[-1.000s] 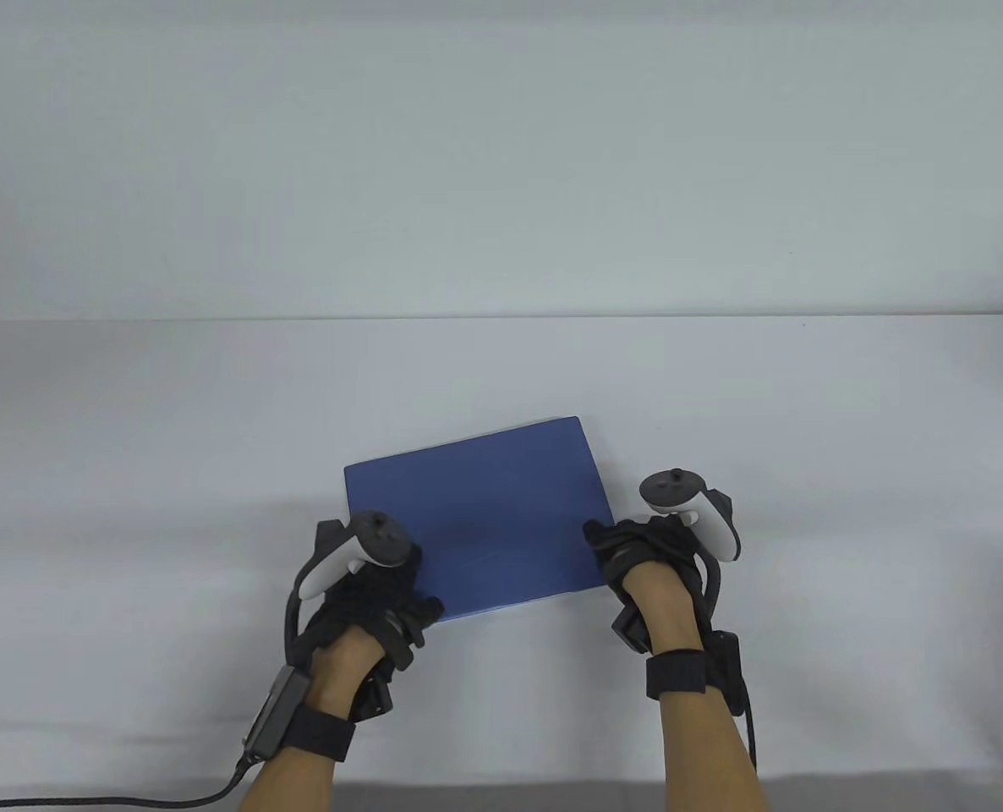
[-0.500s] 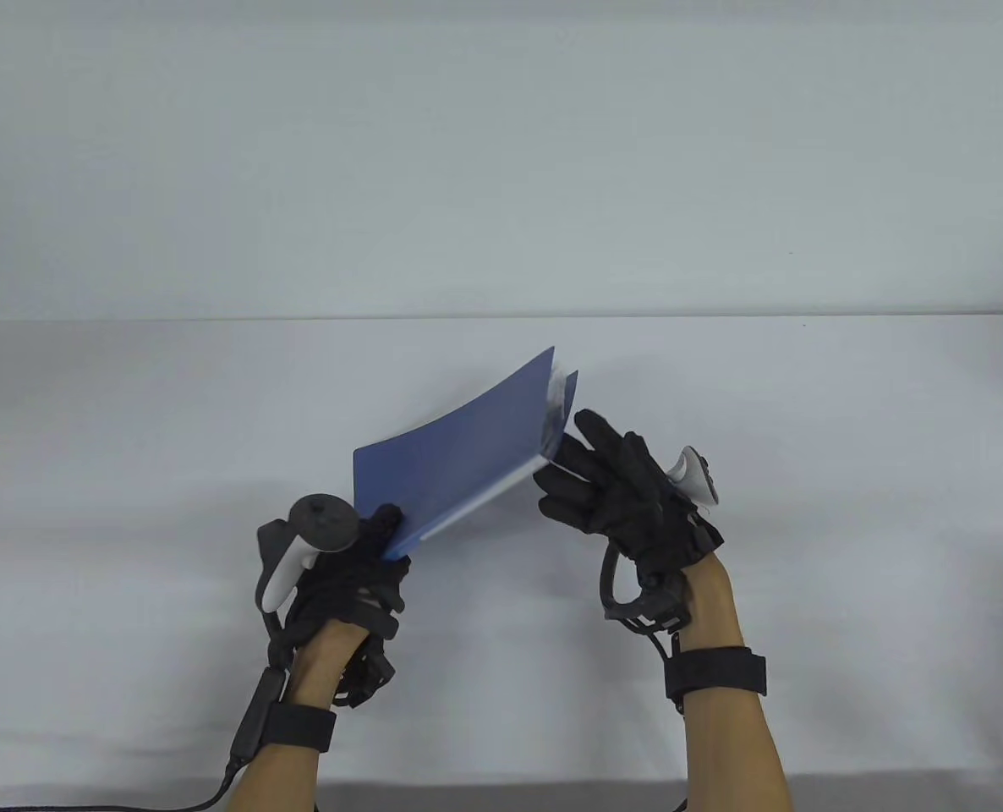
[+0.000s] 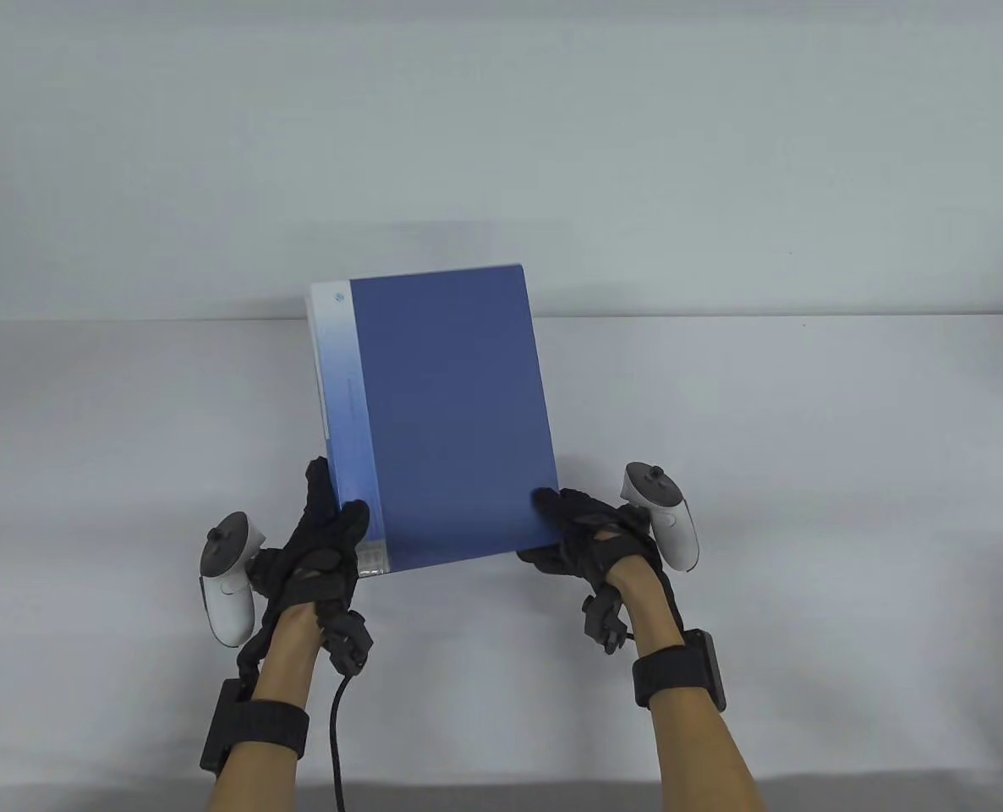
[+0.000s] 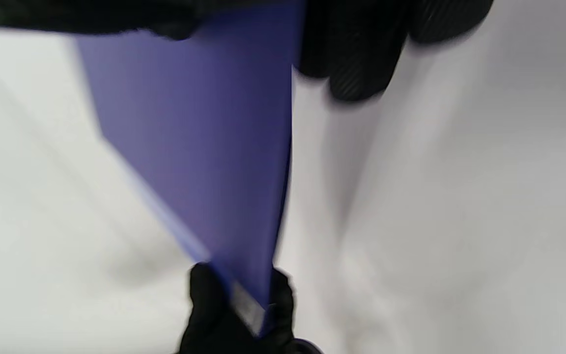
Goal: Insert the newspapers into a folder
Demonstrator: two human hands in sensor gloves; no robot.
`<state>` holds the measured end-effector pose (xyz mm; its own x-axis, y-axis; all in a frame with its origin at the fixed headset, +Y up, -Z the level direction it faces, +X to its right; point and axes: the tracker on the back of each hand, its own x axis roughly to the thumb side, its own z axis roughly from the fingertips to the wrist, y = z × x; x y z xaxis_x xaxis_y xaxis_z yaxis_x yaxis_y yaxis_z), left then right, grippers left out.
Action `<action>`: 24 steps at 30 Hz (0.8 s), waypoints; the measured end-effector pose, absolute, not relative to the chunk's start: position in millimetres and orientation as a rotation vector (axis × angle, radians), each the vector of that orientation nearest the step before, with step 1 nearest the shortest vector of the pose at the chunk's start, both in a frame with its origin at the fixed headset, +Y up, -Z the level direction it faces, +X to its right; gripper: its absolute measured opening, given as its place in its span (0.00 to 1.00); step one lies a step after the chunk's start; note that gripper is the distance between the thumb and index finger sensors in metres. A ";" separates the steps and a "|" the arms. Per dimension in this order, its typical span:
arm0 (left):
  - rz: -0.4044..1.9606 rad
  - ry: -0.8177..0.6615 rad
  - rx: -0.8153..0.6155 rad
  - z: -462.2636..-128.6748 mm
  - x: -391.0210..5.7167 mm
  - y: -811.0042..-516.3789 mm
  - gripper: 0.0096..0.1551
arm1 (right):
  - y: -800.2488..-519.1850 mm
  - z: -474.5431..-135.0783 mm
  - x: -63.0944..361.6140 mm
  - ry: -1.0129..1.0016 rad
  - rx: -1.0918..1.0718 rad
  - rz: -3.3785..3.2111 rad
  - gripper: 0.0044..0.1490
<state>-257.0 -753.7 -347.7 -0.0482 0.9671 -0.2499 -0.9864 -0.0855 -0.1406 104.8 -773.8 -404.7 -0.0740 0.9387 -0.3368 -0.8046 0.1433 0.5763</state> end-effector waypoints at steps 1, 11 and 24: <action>1.582 0.109 -0.347 -348.7 -259.3 -758.9 0.47 | -773.0 -404.0 105.6 0.786 0.196 1.558 0.27; 1.582 0.235 -0.359 -347.9 -268.8 -771.3 0.47 | -771.3 -394.1 91.1 0.758 0.046 1.826 0.32; 1.536 -0.272 -0.107 -336.6 -210.3 -704.0 0.45 | -697.5 -395.0 99.0 0.250 0.393 1.870 0.54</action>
